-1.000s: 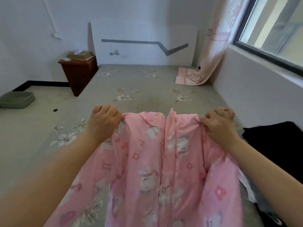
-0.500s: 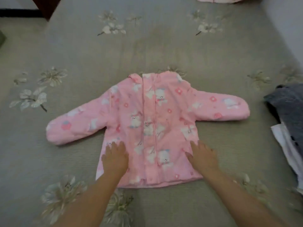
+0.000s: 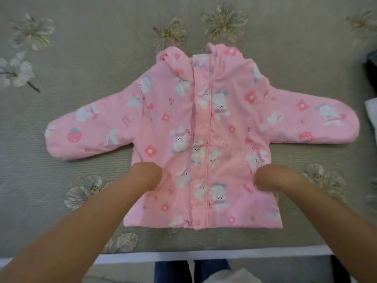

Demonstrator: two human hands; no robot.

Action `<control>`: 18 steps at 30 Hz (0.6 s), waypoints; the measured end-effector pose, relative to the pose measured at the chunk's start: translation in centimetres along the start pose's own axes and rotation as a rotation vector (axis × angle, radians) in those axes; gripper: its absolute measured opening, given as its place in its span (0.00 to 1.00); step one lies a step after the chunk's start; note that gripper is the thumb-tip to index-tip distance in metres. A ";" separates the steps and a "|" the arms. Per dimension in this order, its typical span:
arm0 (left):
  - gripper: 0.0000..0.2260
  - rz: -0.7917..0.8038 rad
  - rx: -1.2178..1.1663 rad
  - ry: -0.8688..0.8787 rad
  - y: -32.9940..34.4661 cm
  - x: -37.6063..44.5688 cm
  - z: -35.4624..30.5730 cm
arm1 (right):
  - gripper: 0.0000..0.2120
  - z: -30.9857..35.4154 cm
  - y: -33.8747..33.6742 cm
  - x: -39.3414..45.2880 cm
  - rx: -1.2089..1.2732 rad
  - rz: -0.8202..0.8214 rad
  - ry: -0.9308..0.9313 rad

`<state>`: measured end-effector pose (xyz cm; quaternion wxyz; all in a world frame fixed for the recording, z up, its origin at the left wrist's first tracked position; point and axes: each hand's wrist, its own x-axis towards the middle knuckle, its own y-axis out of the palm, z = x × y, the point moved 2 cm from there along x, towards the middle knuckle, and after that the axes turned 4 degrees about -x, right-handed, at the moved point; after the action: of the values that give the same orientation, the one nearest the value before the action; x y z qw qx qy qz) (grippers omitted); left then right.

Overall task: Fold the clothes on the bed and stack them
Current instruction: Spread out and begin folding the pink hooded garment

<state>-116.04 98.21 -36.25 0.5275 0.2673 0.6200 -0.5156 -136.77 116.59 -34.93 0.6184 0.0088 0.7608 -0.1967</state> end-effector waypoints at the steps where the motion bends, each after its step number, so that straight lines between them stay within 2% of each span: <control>1: 0.14 0.031 0.002 0.025 -0.4 -0.4 0.1 | 0.15 -0.3 -0.8 -0.5 -0.020 0.030 -0.019; 2: 0.13 0.003 -0.050 0.021 -1.4 -0.6 0.6 | 0.15 -0.8 -2.0 -0.6 -0.009 0.010 -0.027; 4: 0.13 -0.222 -0.272 -0.035 -4.9 -0.5 1.9 | 0.16 -2.5 -5.6 -0.4 0.154 -0.184 0.010; 5: 0.13 -0.412 -0.390 -0.049 -7.2 -0.3 2.7 | 0.15 -3.4 -7.7 -0.2 0.262 -0.370 0.044; 7: 0.14 -0.847 -0.585 -0.052 -12.0 0.3 4.3 | 0.14 -4.8 -12.1 0.1 0.367 -0.890 0.107; 8: 0.15 -1.013 -0.664 -0.071 -14.1 0.8 5.1 | 0.13 -5.2 -14.1 0.5 0.391 -1.097 0.133; 9: 0.16 -1.089 -0.741 -0.121 -16.0 1.7 6.1 | 0.13 -5.4 -16.0 1.2 0.432 -1.213 0.153; 10: 0.18 -1.077 -0.833 -0.188 -17.7 2.9 7.0 | 0.14 -5.7 -17.8 2.3 0.492 -1.226 0.170; 11: 0.21 -0.994 -0.938 -0.249 -19.0 4.3 7.8 | 0.15 -5.9 -19.6 3.4 0.576 -1.159 0.190; 14: 0.26 -0.622 -1.265 -0.308 -20.7 8.3 9.4 | 0.24 -6.2 -22.5 6.8 0.774 -0.741 0.321; 16: 0.24 -0.555 -1.279 -0.295 -20.5 9.5 9.5 | 0.28 -6.0 -23.1 8.2 0.775 -0.562 0.319; 18: 0.17 -0.561 -1.264 -0.265 -20.6 10.0 9.6 | 0.26 -5.6 -23.7 8.7 0.793 -0.447 0.231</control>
<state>-133.44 80.50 -37.33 0.4999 -0.3254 0.7770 -0.2013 -150.16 94.50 -35.43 0.4209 0.1021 0.6741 -0.5983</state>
